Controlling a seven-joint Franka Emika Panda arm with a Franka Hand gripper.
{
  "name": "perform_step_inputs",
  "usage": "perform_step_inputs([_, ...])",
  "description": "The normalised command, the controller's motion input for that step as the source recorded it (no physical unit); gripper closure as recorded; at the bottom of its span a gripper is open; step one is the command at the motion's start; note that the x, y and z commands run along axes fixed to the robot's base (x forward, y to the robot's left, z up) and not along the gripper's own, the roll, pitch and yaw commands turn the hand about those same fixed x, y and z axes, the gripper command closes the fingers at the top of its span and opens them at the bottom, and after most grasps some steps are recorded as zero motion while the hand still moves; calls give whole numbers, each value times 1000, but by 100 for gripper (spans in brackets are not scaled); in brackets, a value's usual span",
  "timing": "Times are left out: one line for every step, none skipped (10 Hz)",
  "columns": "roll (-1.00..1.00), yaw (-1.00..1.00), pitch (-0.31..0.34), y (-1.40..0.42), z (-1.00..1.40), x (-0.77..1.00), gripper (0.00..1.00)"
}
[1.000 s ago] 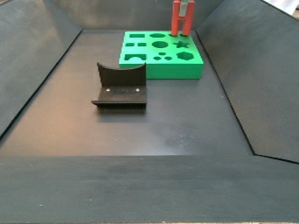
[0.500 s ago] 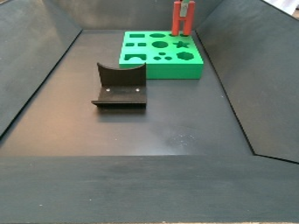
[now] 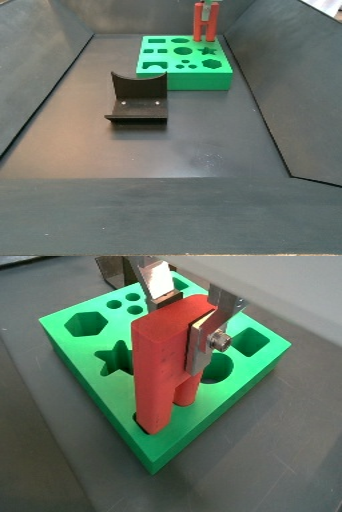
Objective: Pick up the square-circle object. Move up. Move to above the board. Insert the square-circle object.
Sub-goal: Insert the square-circle object.
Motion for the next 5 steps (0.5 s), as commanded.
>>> perform_step_inputs([83,-29,44,146,-217,0,100])
perform_step_inputs([70,-57,0,86,-286,-91,100])
perform_step_inputs([57,-74,-104,0,-397,-226,100])
perform_step_inputs([41,-57,-227,0,-543,-251,100])
perform_step_inputs([0,-43,-326,0,-629,-274,100])
